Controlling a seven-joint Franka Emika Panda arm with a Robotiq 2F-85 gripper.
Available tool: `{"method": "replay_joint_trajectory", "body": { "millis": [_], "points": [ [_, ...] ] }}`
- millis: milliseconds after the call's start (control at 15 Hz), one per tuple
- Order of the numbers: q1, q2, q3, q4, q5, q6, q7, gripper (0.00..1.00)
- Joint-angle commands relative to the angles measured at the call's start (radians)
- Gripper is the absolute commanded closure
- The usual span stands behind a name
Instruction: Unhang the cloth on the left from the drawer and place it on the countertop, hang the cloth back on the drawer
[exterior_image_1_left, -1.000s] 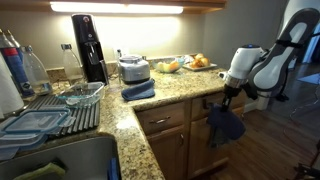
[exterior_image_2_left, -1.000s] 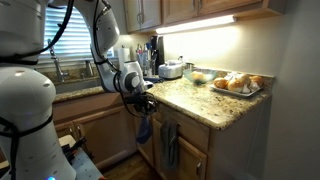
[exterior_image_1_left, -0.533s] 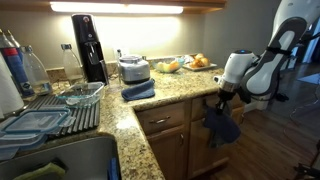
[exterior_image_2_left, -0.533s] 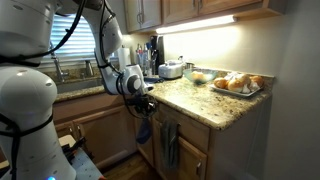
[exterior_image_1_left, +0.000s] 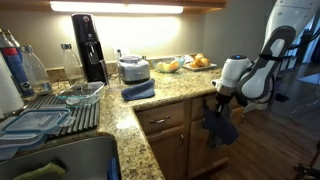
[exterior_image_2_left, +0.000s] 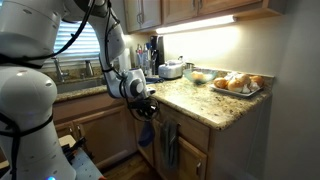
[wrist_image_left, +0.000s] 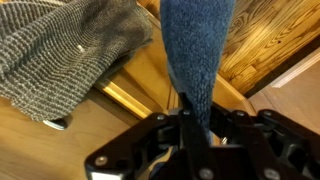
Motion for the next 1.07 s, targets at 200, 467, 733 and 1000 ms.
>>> {"method": "replay_joint_trajectory", "body": {
  "millis": [200,467,733,1000],
  "points": [
    [-0.008,0.048,0.012,0.013,-0.001,0.003,0.017,0.94],
    [-0.014,0.058,0.016,0.017,-0.001,0.011,0.013,0.93],
    [-0.012,0.043,0.014,0.018,0.001,-0.009,0.015,0.55],
    [-0.007,-0.011,0.014,-0.017,-0.004,-0.042,0.012,0.29]
  ]
}}
